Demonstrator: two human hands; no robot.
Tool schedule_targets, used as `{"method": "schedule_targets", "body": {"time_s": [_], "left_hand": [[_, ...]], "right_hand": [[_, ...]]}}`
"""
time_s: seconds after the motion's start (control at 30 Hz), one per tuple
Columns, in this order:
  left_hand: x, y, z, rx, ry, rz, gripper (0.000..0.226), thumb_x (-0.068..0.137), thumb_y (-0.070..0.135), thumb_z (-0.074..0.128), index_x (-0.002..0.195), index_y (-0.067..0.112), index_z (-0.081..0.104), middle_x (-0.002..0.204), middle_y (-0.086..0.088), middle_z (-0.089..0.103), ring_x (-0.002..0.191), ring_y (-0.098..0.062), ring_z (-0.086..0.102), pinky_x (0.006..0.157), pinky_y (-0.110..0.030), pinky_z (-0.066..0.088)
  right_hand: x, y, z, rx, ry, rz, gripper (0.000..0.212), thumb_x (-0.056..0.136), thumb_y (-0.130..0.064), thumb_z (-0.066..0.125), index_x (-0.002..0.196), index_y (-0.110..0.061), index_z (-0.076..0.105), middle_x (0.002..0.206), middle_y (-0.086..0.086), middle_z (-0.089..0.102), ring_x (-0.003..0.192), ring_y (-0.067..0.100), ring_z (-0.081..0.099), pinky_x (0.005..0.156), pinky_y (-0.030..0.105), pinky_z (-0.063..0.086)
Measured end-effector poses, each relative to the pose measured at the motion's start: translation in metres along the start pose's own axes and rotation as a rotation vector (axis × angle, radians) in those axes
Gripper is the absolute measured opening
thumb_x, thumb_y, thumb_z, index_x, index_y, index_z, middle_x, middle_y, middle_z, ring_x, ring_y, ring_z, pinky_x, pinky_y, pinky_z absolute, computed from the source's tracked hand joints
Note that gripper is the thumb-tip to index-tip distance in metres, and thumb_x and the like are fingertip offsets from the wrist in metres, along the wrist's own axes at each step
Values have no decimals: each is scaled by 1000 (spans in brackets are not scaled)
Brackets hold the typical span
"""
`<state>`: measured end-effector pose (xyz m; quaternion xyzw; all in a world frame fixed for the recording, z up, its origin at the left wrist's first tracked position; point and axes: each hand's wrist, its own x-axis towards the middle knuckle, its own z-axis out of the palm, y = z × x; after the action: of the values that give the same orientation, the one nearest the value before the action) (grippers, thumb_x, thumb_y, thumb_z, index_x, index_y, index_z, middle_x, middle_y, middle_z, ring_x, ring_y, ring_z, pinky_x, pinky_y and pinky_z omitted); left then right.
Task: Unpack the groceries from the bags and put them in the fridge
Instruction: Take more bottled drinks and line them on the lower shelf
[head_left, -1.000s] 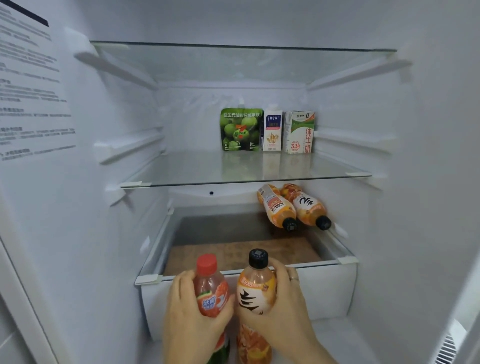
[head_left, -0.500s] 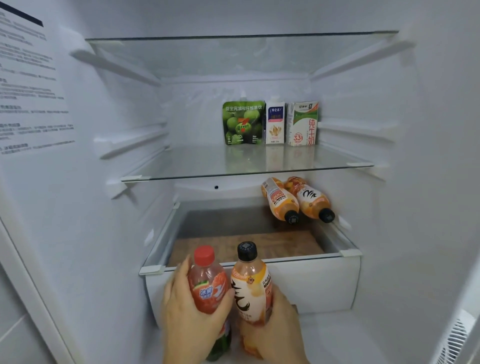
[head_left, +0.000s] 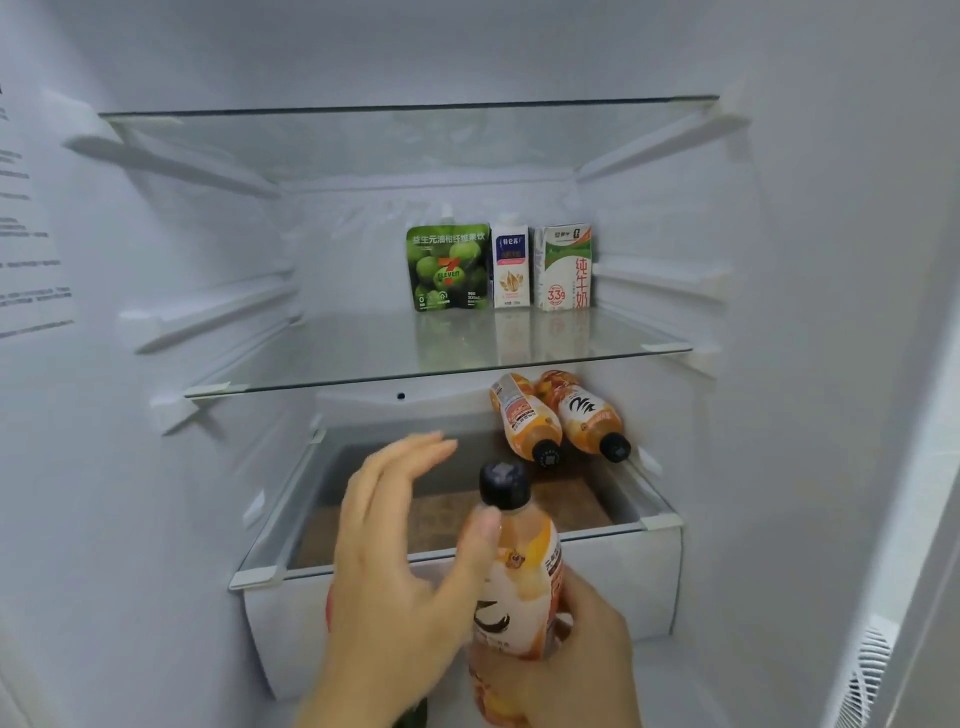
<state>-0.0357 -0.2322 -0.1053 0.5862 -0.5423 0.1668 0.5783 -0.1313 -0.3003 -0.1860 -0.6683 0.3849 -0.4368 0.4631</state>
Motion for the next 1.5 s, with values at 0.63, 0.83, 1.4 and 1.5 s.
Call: {"method": "schedule_targets", "body": {"time_s": [0.63, 0.83, 1.4, 1.5], "left_hand": [[77, 19, -9, 29, -318, 193, 32, 69, 54, 61, 99, 44, 60, 96, 29, 62, 96, 9, 58, 81, -5, 44], [54, 8, -2, 155, -261, 67, 56, 60, 69, 54, 113, 52, 56, 93, 45, 51, 103, 12, 54, 90, -14, 44], [27, -16, 23, 338, -148, 195, 52, 63, 33, 79, 108, 35, 54, 96, 15, 71, 107, -4, 53, 79, 2, 38], [20, -22, 33, 474, -266, 211, 52, 53, 27, 86, 95, 33, 57, 83, 14, 69, 65, -5, 65, 51, -17, 53]], "right_hand": [[87, -55, -7, 97, -114, -584, 56, 63, -5, 84, 100, -35, 57, 99, -27, 66, 92, -6, 63, 78, 12, 50], [96, -44, 2, 74, -133, -517, 47, 61, -39, 76, 102, -22, 63, 95, -14, 69, 90, 1, 66, 80, 21, 53], [114, -26, 8, -131, -213, -445, 39, 73, -39, 69, 108, -25, 57, 105, -11, 63, 100, 7, 60, 91, 37, 51], [117, -20, 3, -279, -234, -414, 48, 78, -28, 71, 120, -32, 47, 118, -14, 51, 106, 2, 53, 98, 27, 46]]}}
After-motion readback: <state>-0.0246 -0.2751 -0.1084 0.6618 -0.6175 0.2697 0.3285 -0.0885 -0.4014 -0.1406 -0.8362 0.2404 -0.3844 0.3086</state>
